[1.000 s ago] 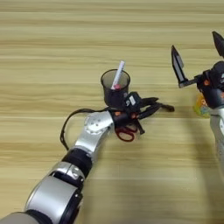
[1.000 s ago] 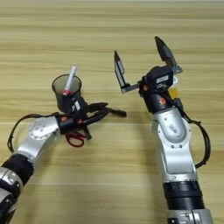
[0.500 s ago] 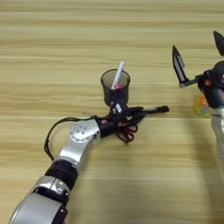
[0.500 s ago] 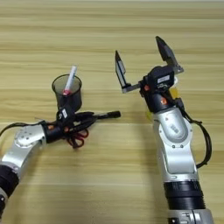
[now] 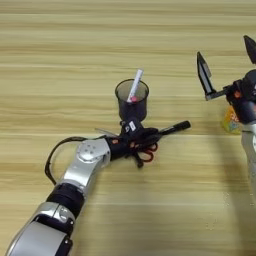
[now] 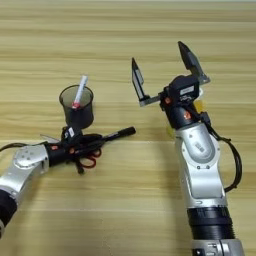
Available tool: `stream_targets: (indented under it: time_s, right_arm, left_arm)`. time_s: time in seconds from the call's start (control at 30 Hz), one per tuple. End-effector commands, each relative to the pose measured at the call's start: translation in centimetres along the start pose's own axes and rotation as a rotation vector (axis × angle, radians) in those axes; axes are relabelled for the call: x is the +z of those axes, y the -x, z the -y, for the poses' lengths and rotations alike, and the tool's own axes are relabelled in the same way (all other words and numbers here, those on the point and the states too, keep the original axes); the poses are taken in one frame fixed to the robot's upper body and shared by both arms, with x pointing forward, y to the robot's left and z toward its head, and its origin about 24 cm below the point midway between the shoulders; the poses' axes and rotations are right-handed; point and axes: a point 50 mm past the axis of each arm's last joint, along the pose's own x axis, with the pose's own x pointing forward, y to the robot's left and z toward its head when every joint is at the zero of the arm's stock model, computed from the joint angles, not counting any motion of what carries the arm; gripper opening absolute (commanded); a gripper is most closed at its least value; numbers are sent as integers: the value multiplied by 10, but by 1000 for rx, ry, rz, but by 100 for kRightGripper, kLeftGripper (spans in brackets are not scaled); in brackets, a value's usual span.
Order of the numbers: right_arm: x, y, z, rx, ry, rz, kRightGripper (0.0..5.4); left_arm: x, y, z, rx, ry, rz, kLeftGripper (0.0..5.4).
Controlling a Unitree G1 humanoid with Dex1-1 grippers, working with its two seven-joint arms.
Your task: Move the objects on the table
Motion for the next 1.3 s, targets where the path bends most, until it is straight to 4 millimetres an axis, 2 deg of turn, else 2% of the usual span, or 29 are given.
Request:
stream_targets:
  time_s: [0.03, 0.1, 0.27, 0.47, 0.57, 0.7, 0.83, 0.93, 1.1, 1.13, 1.3]
  right_arm:
    - [2, -2, 0, 15, 4, 7, 540]
    - [1, -2, -1, 16, 1, 4, 540]
    - [-1, -1, -2, 19, -10, -14, 540]
    - [-5, 1, -4, 24, -21, -34, 540]
    - [-7, 3, -6, 27, -35, -49, 540]
    - [-10, 6, -8, 36, -46, -71, 540]
    - [-15, 8, -10, 45, -63, -99, 540]
    - [-17, 10, -14, 55, -72, -112, 540]
    - [-18, 11, -16, 62, -76, -120, 540]
    - [-18, 11, -16, 62, -77, -120, 540]
    - [-20, 13, -19, 76, -85, -135, 540]
  left_arm:
    - [-7, 3, 3, -20, -1, -52, 75]
    - [-7, 3, 3, -26, -5, -54, 77]
    - [2, 4, 3, -46, -40, -15, 133]
    - [28, 5, -7, -2, -94, 100, 180]
    - [42, 7, -8, 5, -129, 157, 223]
    - [69, 15, -9, 17, -188, 267, 270]
    - [108, 32, -15, 71, -256, 404, 309]
    - [123, 43, -17, 105, -287, 450, 344]
    - [124, 55, -25, 168, -314, 434, 402]
    - [121, 57, -27, 180, -312, 419, 435]
    - [94, 53, -39, 214, -271, 304, 488]
